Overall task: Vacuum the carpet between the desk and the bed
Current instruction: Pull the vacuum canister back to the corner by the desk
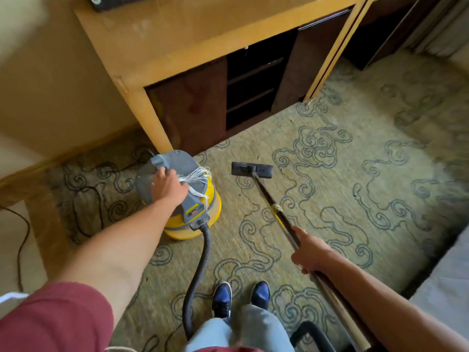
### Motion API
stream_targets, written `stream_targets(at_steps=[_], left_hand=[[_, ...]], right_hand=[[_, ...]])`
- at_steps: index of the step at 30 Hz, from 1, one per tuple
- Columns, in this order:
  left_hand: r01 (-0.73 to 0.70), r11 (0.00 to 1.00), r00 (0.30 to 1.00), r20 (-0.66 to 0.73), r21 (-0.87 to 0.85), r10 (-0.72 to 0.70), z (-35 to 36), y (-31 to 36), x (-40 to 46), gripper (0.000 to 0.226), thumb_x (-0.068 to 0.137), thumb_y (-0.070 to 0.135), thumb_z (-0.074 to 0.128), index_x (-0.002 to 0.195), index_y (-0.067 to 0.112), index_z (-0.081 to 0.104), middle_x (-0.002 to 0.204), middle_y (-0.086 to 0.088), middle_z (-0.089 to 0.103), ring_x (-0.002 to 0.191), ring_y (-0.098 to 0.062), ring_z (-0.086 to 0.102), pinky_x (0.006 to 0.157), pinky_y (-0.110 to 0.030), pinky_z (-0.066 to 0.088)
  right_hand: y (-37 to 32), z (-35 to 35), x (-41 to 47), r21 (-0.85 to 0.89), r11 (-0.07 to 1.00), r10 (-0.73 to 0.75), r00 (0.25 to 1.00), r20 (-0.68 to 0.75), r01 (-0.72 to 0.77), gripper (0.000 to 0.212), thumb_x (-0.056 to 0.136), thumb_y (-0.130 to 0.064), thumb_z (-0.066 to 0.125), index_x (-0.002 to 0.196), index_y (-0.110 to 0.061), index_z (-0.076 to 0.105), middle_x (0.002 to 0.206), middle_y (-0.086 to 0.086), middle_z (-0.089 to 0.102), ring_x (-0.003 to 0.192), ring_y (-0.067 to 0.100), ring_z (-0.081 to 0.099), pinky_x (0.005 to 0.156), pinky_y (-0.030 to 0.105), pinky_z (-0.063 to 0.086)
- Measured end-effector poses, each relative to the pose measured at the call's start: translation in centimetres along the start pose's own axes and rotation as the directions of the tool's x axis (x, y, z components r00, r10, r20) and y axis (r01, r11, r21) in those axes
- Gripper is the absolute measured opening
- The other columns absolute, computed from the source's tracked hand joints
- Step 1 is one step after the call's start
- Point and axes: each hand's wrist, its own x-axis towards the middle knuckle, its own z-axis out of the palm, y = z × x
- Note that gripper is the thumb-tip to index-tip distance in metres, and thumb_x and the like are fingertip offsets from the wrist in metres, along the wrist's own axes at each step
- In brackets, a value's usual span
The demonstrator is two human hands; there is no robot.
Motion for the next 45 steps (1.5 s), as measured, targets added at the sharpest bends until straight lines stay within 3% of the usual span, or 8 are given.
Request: stream_targets(at_steps=[6,16,21,25,31,36,40,45], left_hand=[[0.109,0.993,0.993,0.040,-0.034,-0.108,-1.2,0.6,0.0,0.057,0.093,0.041,0.063,0.138,0.008,0.054,0.148,-0.013,0.040,0.135,-0.035,0.045,0.110,-0.046,0.042],[0.202,0.975,0.979,0.032,-0.088,-0.200,-4.5,3.7,0.8,0.054,0.094,0.036,0.058,0.140,0.009,0.056,0.145,-0.018,0.045,0.131,-0.038,0.052,0.108,-0.044,0.046],[0.207,0.973,0.978,0.030,-0.097,-0.205,-5.4,5.0,0.8,0.053,0.094,0.037,0.058,0.140,0.011,0.056,0.144,-0.015,0.044,0.130,-0.034,0.053,0.108,-0.043,0.046],[0.213,0.974,0.977,0.038,-0.074,-0.211,-5.3,5.2,2.3,0.052,0.094,0.036,0.058,0.140,0.011,0.056,0.145,-0.014,0.045,0.130,-0.034,0.053,0.108,-0.044,0.046],[0.245,0.968,0.969,0.057,-0.047,-0.242,-4.6,2.7,4.6,0.053,0.093,0.039,0.060,0.137,0.009,0.059,0.142,-0.018,0.049,0.131,-0.037,0.052,0.107,-0.044,0.047],[0.284,0.953,0.956,0.109,-0.106,-0.272,-3.3,-1.3,7.0,0.044,0.095,0.033,0.060,0.128,0.003,0.063,0.135,-0.021,0.061,0.124,-0.037,0.060,0.099,-0.040,0.052],[0.342,0.936,0.915,0.259,-0.086,-0.311,-2.0,-4.6,9.4,0.066,0.099,0.039,0.054,0.151,0.001,0.040,0.153,-0.024,0.045,0.139,-0.040,0.048,0.112,-0.044,0.044],[0.169,0.983,0.931,0.317,0.071,-0.183,-1.9,-7.0,11.1,0.067,0.096,0.044,0.055,0.151,0.010,0.038,0.153,-0.018,0.046,0.138,-0.038,0.049,0.110,-0.043,0.045]], right_hand=[[-1.2,-2.3,1.2,0.025,1.000,0.012,1.000,0.029,-0.013,0.091,0.083,-0.007,0.062,0.159,-0.034,0.020,0.088,0.005,0.059,0.054,0.021,0.072,0.057,0.037,0.063],[-3.1,-7.1,3.2,0.050,0.999,-0.023,0.997,0.068,0.020,0.092,0.082,-0.005,0.056,0.159,-0.034,0.017,0.107,0.015,0.060,0.061,0.027,0.073,0.042,0.031,0.053],[-3.9,-8.9,3.4,0.028,0.998,-0.050,0.996,0.070,0.048,0.092,0.084,-0.003,0.057,0.161,-0.033,0.015,0.097,0.009,0.053,0.070,0.027,0.074,0.060,0.039,0.064],[-4.8,-9.1,4.5,-0.026,0.997,-0.066,0.996,0.057,0.068,0.088,0.084,-0.006,0.052,0.160,-0.031,0.015,0.088,0.004,0.055,0.065,0.020,0.074,0.058,0.035,0.064],[-5.9,-8.1,6.1,-0.179,0.981,-0.067,0.995,0.073,0.080,0.089,0.083,-0.009,0.050,0.161,-0.030,0.014,0.091,0.003,0.063,0.067,0.016,0.072,0.063,0.033,0.064],[-8.0,-5.9,6.5,-0.158,0.987,-0.017,0.998,0.066,0.027,0.089,0.082,-0.010,0.050,0.160,-0.031,0.015,0.105,0.009,0.062,0.075,0.021,0.072,0.070,0.040,0.064],[-11.3,-3.4,6.5,-0.153,0.988,0.035,0.998,0.052,-0.027,0.088,0.080,-0.010,0.051,0.160,-0.030,0.017,0.101,0.008,0.065,0.076,0.022,0.073,0.071,0.039,0.064],[-16.3,-0.1,6.4,-0.088,0.991,0.102,0.994,0.032,-0.099,0.088,0.079,-0.011,0.051,0.158,-0.032,0.020,0.089,0.005,0.060,0.076,0.022,0.070,0.069,0.035,0.063]])
